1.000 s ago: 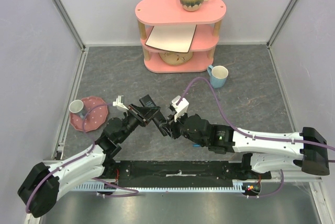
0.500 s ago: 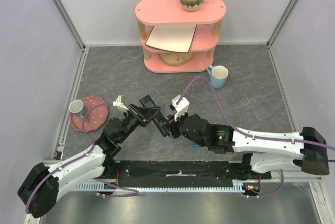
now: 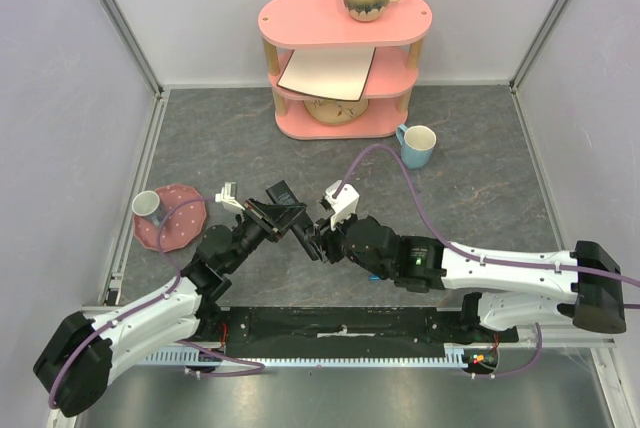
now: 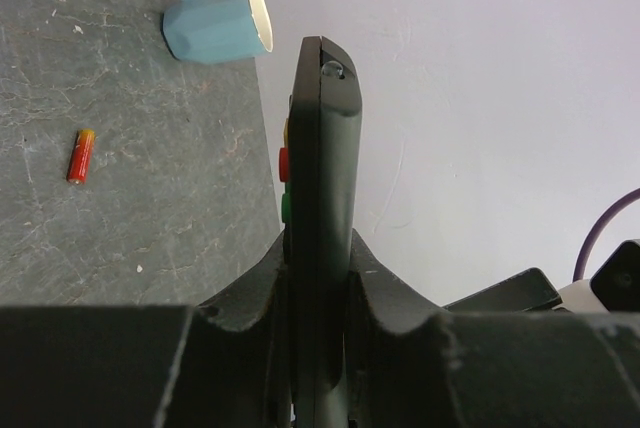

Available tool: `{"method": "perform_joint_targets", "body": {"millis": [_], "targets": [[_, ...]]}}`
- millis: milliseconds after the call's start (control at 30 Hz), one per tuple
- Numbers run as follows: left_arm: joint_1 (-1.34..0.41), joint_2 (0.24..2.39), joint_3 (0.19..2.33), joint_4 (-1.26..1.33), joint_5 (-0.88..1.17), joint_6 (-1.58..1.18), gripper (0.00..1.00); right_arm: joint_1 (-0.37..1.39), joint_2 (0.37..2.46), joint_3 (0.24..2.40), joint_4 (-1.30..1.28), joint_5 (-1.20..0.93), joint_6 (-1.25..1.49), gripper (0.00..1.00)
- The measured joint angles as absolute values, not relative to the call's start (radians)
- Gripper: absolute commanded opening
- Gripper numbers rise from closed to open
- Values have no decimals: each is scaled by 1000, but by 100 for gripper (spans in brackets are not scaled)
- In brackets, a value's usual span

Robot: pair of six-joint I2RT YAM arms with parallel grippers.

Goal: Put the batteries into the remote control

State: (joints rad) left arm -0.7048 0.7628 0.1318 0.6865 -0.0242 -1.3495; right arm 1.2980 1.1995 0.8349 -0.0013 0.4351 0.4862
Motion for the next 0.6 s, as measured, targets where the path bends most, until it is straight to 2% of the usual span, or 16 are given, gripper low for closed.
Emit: {"method": "perform_joint_targets", "body": {"millis": [133, 233, 533, 600], "targets": [[-705, 763, 132, 685, -25, -1349, 2, 1299, 1206, 841, -3, 436, 478, 37], [-705, 763, 132, 685, -27, -1349, 2, 1301, 1206, 841, -2, 440, 473, 36], [-705, 763, 132, 686, -24, -1349, 2, 1319, 1206, 842, -1, 451, 447, 37], [-705, 763, 132, 686, -24, -1349, 2, 1326, 1206, 843, 0, 453, 439, 41]]}}
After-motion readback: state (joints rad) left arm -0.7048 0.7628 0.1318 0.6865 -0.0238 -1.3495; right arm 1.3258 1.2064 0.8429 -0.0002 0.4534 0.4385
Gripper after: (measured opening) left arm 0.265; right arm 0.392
